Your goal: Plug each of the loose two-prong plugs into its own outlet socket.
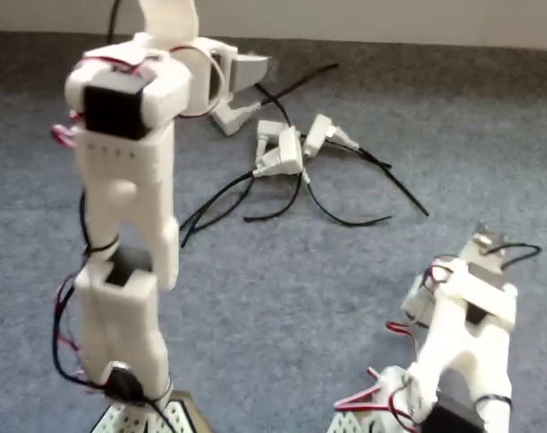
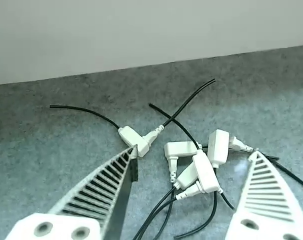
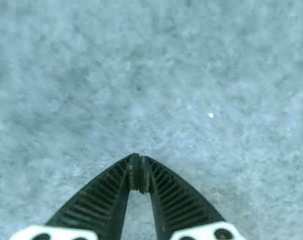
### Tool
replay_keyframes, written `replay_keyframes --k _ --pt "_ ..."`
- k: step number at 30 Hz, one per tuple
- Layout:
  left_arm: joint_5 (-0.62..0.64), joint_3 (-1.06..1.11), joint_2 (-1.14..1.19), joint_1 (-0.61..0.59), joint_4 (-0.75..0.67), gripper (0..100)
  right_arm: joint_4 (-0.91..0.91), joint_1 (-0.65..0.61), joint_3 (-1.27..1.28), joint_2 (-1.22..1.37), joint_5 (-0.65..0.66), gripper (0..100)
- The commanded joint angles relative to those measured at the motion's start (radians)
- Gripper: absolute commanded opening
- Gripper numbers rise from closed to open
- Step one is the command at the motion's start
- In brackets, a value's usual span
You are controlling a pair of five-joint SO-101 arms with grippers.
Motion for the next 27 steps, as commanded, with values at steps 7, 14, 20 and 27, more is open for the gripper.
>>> replay_keyframes --k 7,14,20,27 --pt "-0.005 0.688 -0.748 0.019 0.006 33 0.162 -0.166 -0.36 -0.007 -0.011 0.9" --pt "-0.005 0.951 -1.099 0.019 0.006 33 0.409 -0.32 -0.674 -0.007 -0.167 0.9" --pt "-0.005 1.056 -1.331 0.013 0.006 33 0.579 -0.426 -0.901 -0.008 -0.216 0.9" --pt "-0.006 1.251 -1.586 0.013 0.005 33 0.756 -0.467 -1.148 -0.019 -0.221 0.9"
